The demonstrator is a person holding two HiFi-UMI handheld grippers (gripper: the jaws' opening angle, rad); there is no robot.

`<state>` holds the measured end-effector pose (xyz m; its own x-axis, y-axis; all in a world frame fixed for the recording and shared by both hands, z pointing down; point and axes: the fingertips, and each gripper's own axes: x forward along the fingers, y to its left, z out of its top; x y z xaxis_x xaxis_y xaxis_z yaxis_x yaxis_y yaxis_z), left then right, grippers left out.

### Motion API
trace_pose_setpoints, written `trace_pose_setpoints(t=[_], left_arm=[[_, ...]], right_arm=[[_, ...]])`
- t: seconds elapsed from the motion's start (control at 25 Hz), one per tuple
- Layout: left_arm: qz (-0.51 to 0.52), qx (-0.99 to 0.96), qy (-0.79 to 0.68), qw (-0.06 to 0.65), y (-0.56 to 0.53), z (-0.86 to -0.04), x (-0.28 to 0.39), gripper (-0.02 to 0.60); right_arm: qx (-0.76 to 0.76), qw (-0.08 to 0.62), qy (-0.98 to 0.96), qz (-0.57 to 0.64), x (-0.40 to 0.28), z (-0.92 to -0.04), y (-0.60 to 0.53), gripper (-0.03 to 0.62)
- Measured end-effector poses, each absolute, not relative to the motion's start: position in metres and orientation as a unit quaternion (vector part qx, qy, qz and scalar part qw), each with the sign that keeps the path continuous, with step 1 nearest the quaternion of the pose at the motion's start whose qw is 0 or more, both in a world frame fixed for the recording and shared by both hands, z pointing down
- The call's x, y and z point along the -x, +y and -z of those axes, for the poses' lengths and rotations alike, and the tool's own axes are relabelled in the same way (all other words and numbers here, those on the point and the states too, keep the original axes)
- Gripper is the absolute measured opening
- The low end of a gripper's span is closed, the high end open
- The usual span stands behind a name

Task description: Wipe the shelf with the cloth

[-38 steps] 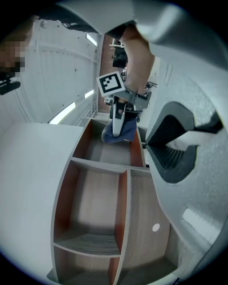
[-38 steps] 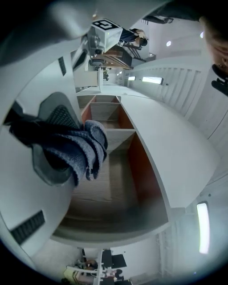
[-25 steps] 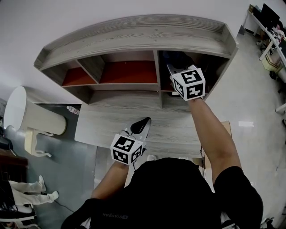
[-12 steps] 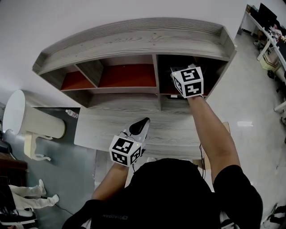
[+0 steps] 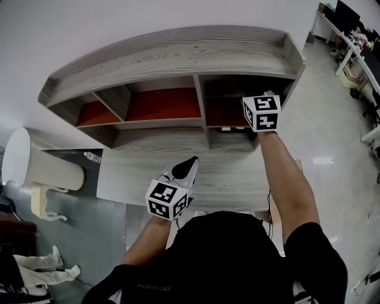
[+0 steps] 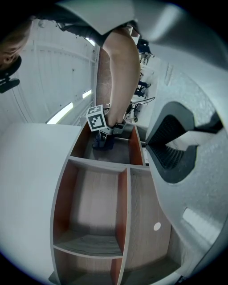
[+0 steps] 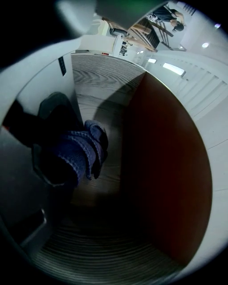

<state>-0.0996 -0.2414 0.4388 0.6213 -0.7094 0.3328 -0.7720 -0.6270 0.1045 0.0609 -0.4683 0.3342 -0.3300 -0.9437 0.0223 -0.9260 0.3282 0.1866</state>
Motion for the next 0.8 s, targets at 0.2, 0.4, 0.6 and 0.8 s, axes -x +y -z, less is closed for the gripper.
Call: trace_pose_setpoints(t=[0.2, 0.4, 0.6, 0.8], left_arm=[[-0.132, -0.897, -0.406, 0.117, -0.242, -0.439, 0.093, 0.008], [-0.131, -0.899, -0.401, 0.116, -0.243, -0.439, 0.089, 0.008], [-0.132, -0.899, -0.401, 0.117, -0.245, -0.439, 0.090, 0.008], [-0.130, -0.897, -0.404, 0.119, -0.246, -0.439, 0.093, 0.008]], right_arm=[[-0.598, 0.059, -0.797, 0.061, -0.083, -0.335, -0.468, 0.094], [-0.612, 0.055, -0.787, 0.057, -0.094, -0.334, -0.469, 0.094], [-0.614, 0.051, -0.786, 0.055, -0.098, -0.333, -0.471, 0.094], [-0.612, 0.041, -0.788, 0.056, -0.098, -0.332, -0.470, 0.094]])
